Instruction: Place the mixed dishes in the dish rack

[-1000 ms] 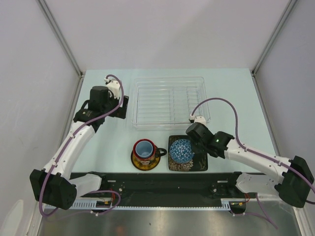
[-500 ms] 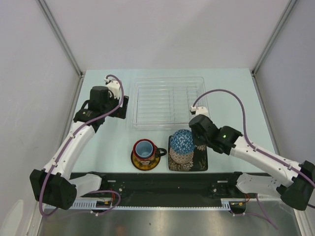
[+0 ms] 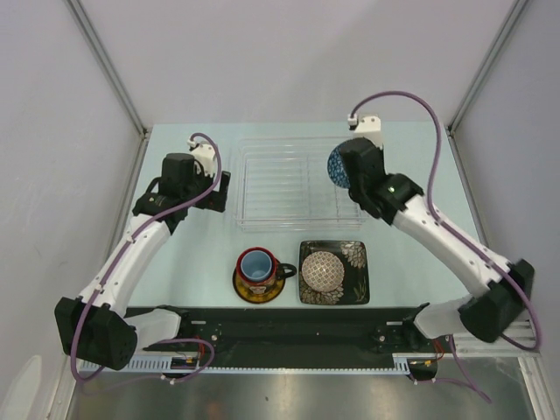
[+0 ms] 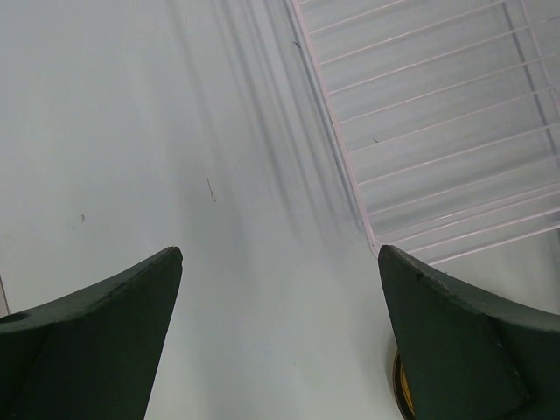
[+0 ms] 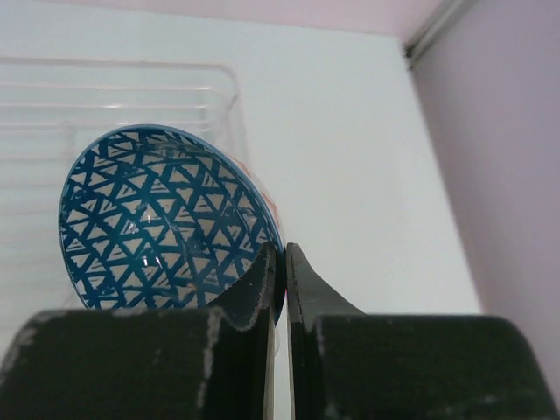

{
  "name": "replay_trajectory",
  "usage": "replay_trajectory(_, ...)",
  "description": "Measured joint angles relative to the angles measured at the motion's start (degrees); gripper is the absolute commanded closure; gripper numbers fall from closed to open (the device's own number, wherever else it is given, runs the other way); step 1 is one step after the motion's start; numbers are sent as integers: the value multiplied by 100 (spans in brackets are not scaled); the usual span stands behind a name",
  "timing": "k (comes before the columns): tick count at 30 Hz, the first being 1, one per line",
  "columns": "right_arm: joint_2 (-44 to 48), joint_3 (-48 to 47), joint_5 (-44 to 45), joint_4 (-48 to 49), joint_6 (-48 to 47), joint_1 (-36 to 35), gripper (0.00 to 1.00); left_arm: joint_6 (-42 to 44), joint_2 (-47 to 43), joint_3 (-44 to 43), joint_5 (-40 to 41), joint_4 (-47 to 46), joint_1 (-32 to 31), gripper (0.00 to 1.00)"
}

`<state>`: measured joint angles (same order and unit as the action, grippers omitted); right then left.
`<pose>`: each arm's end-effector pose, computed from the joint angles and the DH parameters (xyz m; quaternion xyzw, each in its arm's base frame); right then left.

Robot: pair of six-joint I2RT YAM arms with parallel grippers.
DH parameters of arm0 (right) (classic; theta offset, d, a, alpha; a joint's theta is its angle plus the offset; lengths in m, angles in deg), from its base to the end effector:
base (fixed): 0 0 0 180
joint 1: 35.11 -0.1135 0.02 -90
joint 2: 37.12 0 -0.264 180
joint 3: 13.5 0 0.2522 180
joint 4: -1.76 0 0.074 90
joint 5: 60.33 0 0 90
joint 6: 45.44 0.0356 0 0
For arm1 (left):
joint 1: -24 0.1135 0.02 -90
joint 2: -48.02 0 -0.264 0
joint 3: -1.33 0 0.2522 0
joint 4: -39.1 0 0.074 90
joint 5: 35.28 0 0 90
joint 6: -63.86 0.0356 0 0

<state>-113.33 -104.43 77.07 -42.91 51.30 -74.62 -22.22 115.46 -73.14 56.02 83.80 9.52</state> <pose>0.2373 0.1617 0.3850 -0.0307 0.8173 -0.1401 0.5580 0.2478 -0.0632 0.3212 0.1386 0.8867 -0.0304 0.4400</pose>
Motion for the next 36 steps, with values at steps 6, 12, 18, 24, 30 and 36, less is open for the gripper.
replay_trajectory(6,-1897,-1137,1156,962,-1204,321,100,2,0,-2,-9,9,31,0)
replay_trajectory(12,-3171,-1611,2022,2389,-2868,302,100,0,0,-2,-66,11,72,0)
replay_trajectory(18,-3722,-1624,2509,3836,-4413,289,100,0,0,-2,-160,11,103,0)
replay_trajectory(24,-3805,-1628,2568,4103,-4583,308,100,-7,2,-2,-175,11,133,0)
replay_trajectory(30,-4159,-1709,2455,3449,-3882,365,100,-74,2,-2,-190,11,149,0)
replay_trajectory(36,-4660,-1700,2317,2817,-3353,391,100,-87,2,-2,-199,9,184,0)
